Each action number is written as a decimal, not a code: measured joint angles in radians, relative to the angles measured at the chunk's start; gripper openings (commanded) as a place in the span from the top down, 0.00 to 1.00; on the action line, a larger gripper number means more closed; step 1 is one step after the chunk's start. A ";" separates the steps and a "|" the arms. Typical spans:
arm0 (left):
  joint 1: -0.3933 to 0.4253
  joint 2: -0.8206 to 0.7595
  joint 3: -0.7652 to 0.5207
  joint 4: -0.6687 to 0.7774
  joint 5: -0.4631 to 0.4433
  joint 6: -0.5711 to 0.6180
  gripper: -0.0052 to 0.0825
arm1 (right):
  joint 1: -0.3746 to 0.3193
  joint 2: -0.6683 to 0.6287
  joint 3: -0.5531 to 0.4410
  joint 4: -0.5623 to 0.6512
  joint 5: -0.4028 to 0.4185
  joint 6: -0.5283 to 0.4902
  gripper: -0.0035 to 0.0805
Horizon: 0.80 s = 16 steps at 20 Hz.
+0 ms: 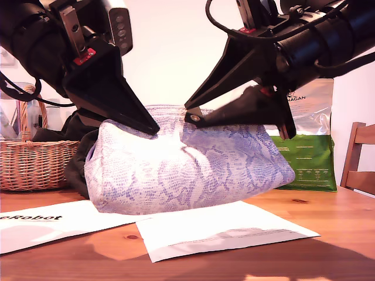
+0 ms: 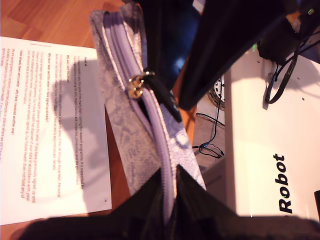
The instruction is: Open the zipper in the zip bag in front of you
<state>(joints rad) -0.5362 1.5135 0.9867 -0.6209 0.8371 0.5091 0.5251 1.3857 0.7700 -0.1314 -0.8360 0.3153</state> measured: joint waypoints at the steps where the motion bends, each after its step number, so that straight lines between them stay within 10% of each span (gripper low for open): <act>1: 0.000 0.000 0.001 0.000 -0.004 0.000 0.96 | 0.000 0.000 0.000 0.005 0.001 0.001 0.83; 9: -0.001 0.000 0.003 0.015 -0.062 0.004 0.96 | 0.000 0.000 0.000 0.013 0.013 0.002 0.97; 16: -0.018 0.000 0.010 0.076 -0.317 0.028 0.96 | 0.000 0.000 0.000 -0.004 0.030 0.002 0.97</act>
<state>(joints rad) -0.5537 1.5135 0.9970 -0.5446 0.5201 0.5373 0.5251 1.3857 0.7700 -0.1356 -0.8059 0.3168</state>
